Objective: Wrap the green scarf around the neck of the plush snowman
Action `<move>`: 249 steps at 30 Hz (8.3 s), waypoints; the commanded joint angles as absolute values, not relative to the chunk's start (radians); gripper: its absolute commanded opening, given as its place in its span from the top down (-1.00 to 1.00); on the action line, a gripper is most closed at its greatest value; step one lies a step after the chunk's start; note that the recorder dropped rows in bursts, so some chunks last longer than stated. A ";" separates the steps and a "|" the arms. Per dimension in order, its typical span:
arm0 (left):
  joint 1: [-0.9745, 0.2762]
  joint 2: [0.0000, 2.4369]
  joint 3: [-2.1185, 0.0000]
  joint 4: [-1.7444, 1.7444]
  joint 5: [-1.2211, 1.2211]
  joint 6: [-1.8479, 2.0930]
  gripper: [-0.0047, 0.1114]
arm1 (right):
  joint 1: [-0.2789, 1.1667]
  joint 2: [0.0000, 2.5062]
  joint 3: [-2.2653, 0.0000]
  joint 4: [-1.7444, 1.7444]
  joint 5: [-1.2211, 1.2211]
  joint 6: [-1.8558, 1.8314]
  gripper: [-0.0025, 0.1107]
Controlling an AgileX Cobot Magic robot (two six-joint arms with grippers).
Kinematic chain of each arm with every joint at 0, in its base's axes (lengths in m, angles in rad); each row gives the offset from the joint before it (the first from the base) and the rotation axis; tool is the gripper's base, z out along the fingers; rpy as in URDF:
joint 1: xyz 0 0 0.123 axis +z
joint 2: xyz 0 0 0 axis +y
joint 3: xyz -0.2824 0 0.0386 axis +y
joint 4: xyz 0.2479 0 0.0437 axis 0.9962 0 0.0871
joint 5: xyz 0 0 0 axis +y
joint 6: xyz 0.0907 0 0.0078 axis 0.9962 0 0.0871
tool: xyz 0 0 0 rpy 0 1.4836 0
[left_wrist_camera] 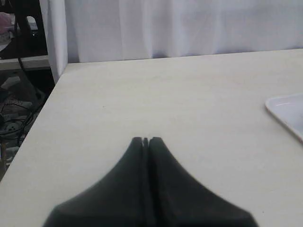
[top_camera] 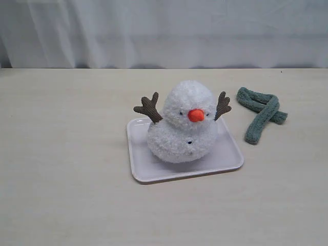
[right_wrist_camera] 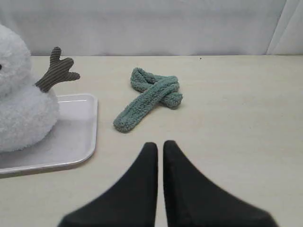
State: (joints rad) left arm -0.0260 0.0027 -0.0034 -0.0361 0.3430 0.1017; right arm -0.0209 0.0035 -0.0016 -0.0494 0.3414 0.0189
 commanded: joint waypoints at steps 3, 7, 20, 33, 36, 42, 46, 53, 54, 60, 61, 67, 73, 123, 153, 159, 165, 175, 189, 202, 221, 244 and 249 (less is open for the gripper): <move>-0.025 0.000 0.000 -0.037 0.332 0.103 0.92 | -0.020 0.000 0.000 -0.067 0.266 0.013 0.89; -0.025 0.000 0.000 -0.037 0.332 0.103 0.92 | -0.020 0.000 0.000 -0.067 0.050 0.013 0.89; -0.025 0.000 0.000 -0.037 0.332 0.103 0.92 | -0.020 0.000 0.000 -0.067 -0.717 0.385 0.89; -0.025 0.000 0.000 -0.037 0.332 0.103 0.92 | -0.020 0.489 -0.681 -0.147 0.265 0.364 -0.17; -0.025 0.000 0.000 -0.037 0.332 0.103 0.92 | -0.020 0.637 -0.778 -0.147 0.405 0.296 -0.22; -0.025 0.000 0.000 -0.037 0.332 0.103 0.92 | -0.020 0.920 -0.895 -0.129 0.571 0.291 -0.22; -0.025 0.000 0.000 -0.037 0.332 0.103 0.92 | -0.020 1.091 -0.906 -0.104 0.587 0.275 -0.22; -0.025 0.000 0.000 -0.037 0.332 0.103 0.92 | -0.020 1.341 -0.906 -0.073 0.542 0.276 -0.22; -0.025 0.000 0.000 -0.037 0.332 0.103 0.92 | -0.020 1.368 -0.906 -0.068 0.527 0.276 -0.22; -0.025 0.000 0.000 -0.037 0.332 0.103 0.92 | -0.020 1.552 -0.906 -0.033 0.410 0.268 -0.22; -0.025 0.000 0.000 -0.037 0.332 0.103 0.92 | -0.020 1.581 -0.906 -0.033 0.388 0.268 -0.22; -0.025 0.000 0.000 -0.037 0.332 0.103 0.92 | -0.020 1.720 -0.908 -0.033 0.268 0.268 -0.22; -0.025 0.000 0.000 -0.037 0.332 0.103 0.92 | -0.020 1.838 -0.976 -0.033 0.266 0.261 -0.37; -0.025 0.000 0.000 -0.037 0.332 0.103 0.92 | 0.043 2.127 -1.226 0.038 0.364 0.221 -0.09; -0.025 0.000 0.000 -0.039 0.332 0.103 0.92 | 0.049 1.519 -1.227 0.021 0.570 0.043 0.88; -0.025 0.000 0.000 -0.037 0.332 0.103 0.92 | 0.049 1.228 -1.227 0.115 0.632 -0.052 0.88; -0.025 0.000 0.000 -0.037 0.332 0.103 0.92 | 0.049 1.050 -1.232 0.576 0.625 -0.384 0.88; -0.025 0.000 0.000 -0.037 0.332 0.103 0.92 | 0.049 0.930 -1.232 1.207 0.789 -0.843 0.88; -0.025 0.000 0.000 -0.037 0.332 0.103 0.92 | 0.049 0.930 -1.226 1.326 0.984 -0.920 0.88; -0.025 0.000 0.000 -0.037 0.332 0.103 0.92 | 0.049 0.987 -1.226 1.251 0.913 -0.942 0.88; -0.025 0.000 0.000 -0.037 0.332 0.103 0.92 | 0.613 1.200 -1.137 1.054 0.373 -0.935 0.88; -0.025 0.000 0.000 -0.037 0.332 0.103 0.92 | 0.695 1.414 -1.137 0.635 0.136 -0.995 0.88; -0.025 0.000 0.000 -0.037 0.332 0.103 0.92 | 0.695 1.348 -1.137 0.635 0.063 -1.021 0.88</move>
State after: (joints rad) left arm -0.0260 0.0027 -0.0034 -0.0361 0.3430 0.1017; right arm 0.6916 1.3850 -1.1396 0.6507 0.1146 -1.0015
